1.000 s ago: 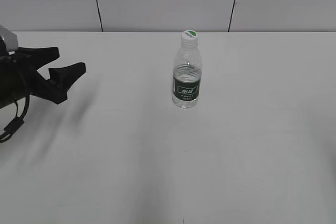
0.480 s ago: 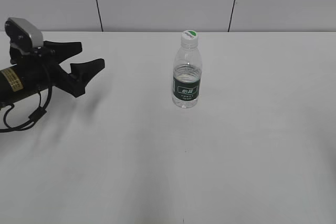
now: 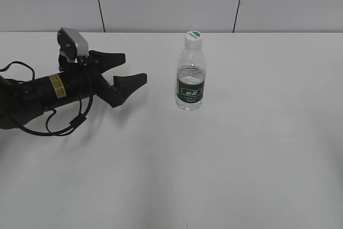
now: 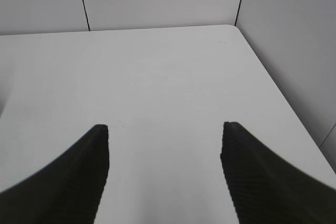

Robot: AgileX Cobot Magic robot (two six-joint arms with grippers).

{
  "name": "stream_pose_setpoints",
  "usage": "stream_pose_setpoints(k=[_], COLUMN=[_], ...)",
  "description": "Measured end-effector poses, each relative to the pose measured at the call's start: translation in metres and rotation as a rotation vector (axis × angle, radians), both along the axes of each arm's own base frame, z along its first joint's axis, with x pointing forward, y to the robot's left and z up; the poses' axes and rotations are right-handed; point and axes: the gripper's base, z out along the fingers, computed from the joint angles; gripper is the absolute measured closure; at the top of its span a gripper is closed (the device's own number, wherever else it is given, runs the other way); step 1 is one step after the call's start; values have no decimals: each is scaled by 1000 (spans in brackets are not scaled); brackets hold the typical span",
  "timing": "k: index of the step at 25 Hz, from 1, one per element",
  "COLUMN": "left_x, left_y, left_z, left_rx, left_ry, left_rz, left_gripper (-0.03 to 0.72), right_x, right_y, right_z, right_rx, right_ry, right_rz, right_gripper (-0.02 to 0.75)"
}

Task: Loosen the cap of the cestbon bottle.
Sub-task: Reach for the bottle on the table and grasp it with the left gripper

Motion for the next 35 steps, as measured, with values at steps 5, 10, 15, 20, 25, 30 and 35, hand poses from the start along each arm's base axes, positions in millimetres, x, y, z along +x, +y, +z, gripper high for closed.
stream_pose_setpoints(k=[5,10,15,20,25,30,35], left_x=[3,14,18,19,25,32,33], left_y=[-23,-49,-72,-94,-106,-111,-111], left_z=[-9,-20,-24,-34,-34,-33,-33], left_rx=[-19,-40,-23,-10,16,58,55], left_ry=[34,63,85,105,104,100,106], left_rz=[-75,-137,-203,-257,-252,-223,-211], left_gripper=[94,94,94,94,92,92,94], right_x=[0,0,0,0,0,0,0], right_y=[0,0,0,0,0,0,0], right_z=[0,0,0,0,0,0,0], right_rx=[0,0,0,0,0,0,0], right_ry=[0,0,0,0,0,0,0], right_rz=[0,0,0,0,0,0,0], right_gripper=[220,220,220,220,220,220,220])
